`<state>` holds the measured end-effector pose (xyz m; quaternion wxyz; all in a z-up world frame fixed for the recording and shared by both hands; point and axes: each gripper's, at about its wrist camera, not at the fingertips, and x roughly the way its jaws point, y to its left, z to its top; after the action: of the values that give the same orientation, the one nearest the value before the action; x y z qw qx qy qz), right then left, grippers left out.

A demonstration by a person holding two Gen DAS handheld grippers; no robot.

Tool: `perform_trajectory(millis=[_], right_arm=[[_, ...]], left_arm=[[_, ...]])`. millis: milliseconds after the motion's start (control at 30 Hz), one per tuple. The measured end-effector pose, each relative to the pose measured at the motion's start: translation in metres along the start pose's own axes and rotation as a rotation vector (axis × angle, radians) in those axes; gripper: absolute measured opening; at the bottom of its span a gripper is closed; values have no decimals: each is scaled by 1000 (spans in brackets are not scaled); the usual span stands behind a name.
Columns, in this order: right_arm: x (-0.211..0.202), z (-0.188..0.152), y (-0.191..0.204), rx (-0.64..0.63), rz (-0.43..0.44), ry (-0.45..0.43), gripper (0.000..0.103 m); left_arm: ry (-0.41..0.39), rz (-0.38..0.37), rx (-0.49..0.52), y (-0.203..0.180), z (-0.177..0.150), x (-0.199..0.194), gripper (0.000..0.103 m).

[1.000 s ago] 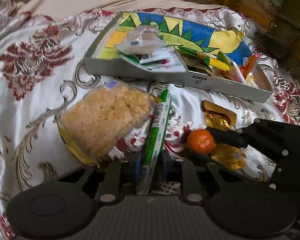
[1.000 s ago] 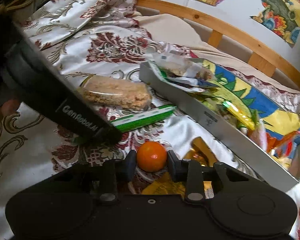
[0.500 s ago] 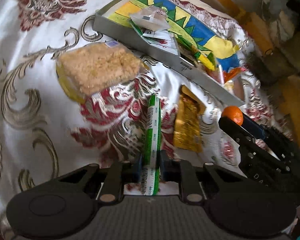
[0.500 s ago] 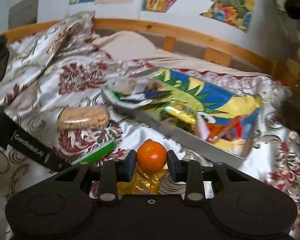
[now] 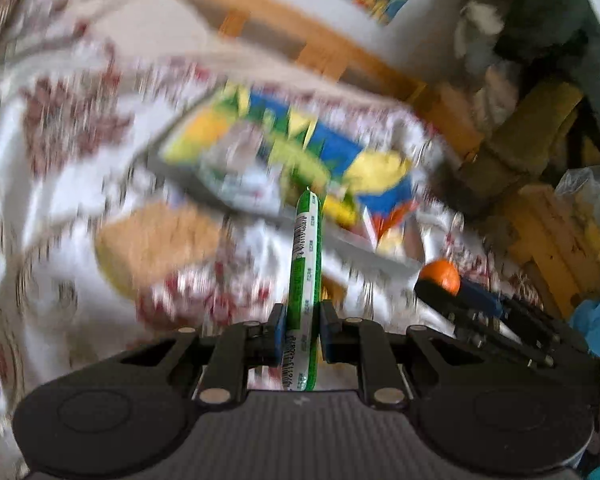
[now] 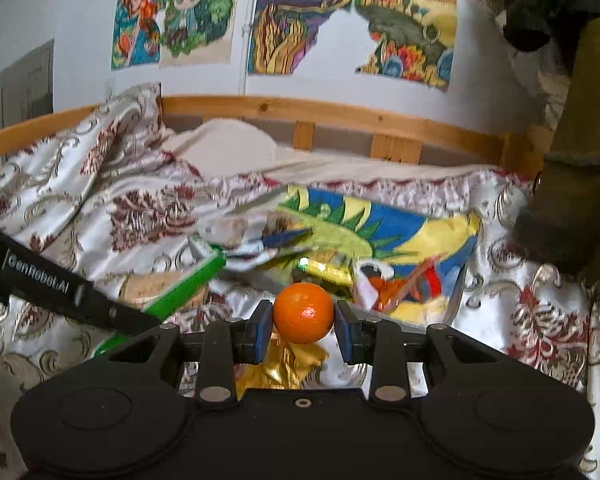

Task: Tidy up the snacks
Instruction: 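Carry the green stick and orange ball over the grey tray and lower them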

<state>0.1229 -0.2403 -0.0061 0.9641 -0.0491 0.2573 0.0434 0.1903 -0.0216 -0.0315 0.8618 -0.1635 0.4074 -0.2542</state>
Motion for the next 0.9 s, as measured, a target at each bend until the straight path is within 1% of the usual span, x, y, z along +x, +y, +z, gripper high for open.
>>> perform_trajectory(millis=[167,267,433,500,533,667,900], right_arm=[[6,5,-5,24,-21,-63,35],[14,8,-11,45,-54,-91,35],[30,12,-34,113,-130,-99,35],[39,12,-44,131,-164,-89,35],[43,11,-48,138,-178,-81,35],[62,5,-62,171,-213,-42,35],[93,-2,-67,193,-248,25,35]], left_arm=[[-121,2,46,-17,27,14,18],[-182,0,64,-25,44,28,18],[-229,-17,50,-31,63,60,18],[-237,-31,45,-30,67,75,18],[-235,-33,59,-29,68,83,18],[-222,-16,90,-23,67,109,18],[-189,15,127,-11,58,135,18]])
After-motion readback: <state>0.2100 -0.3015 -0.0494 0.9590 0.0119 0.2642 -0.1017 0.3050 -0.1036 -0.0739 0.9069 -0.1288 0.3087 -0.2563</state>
